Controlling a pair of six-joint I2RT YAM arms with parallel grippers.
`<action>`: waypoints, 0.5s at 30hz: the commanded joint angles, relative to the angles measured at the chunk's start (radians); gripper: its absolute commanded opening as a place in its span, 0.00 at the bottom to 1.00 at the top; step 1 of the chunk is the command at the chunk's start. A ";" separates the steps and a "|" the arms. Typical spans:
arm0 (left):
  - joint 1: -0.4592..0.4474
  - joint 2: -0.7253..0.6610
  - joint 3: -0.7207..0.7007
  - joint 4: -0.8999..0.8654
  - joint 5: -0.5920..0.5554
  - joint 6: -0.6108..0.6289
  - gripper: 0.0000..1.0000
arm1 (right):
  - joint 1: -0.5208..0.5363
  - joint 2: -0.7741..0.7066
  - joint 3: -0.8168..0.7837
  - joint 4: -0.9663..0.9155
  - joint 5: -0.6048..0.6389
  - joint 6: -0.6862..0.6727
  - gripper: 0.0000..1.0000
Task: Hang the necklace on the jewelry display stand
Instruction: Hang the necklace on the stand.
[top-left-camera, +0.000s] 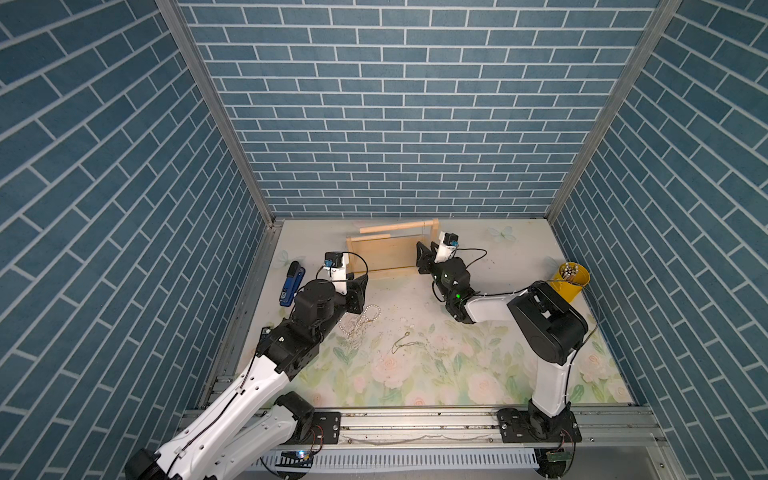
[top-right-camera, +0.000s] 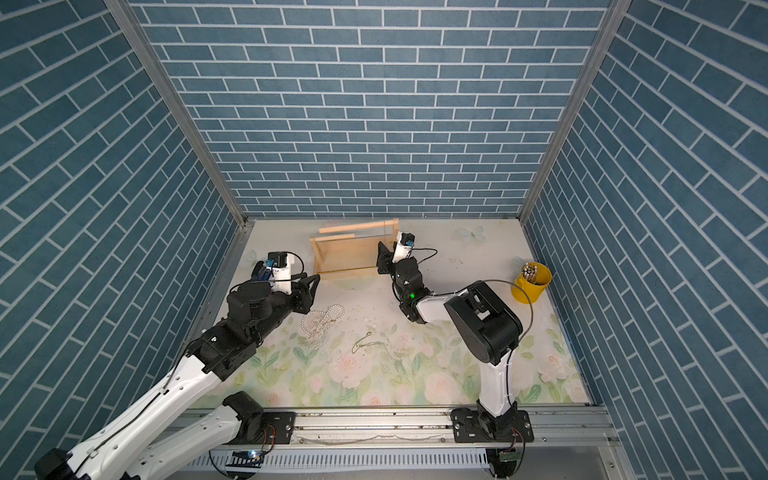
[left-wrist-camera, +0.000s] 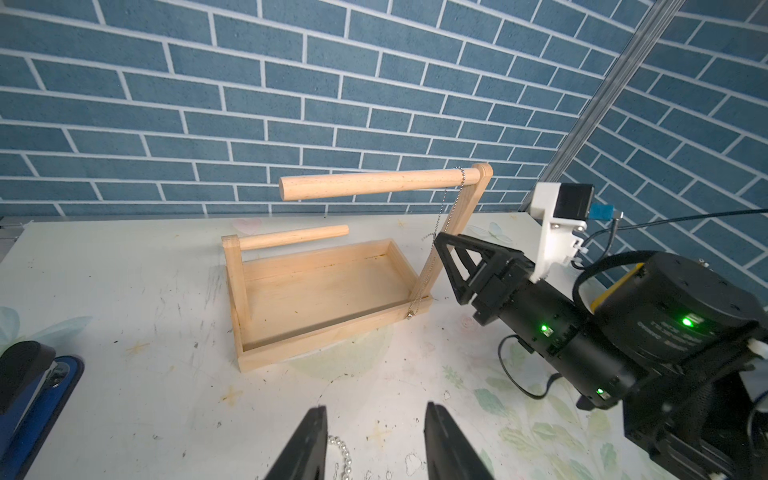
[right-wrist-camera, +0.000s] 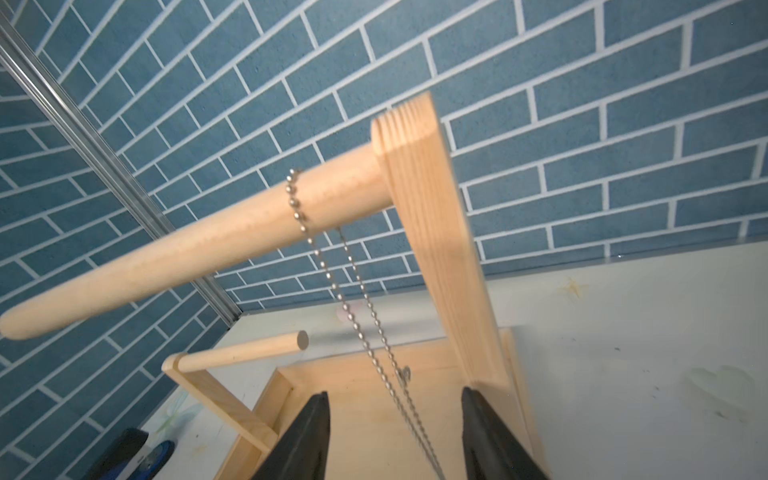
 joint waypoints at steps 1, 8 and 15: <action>0.007 -0.023 0.004 -0.038 -0.031 -0.008 0.44 | 0.002 -0.125 -0.052 -0.005 0.024 0.009 0.54; 0.025 -0.030 0.024 -0.183 -0.159 -0.106 0.54 | 0.004 -0.347 -0.168 -0.231 0.001 0.019 0.54; 0.039 0.006 -0.055 -0.168 -0.059 -0.170 0.55 | 0.033 -0.550 -0.227 -0.492 -0.008 0.007 0.53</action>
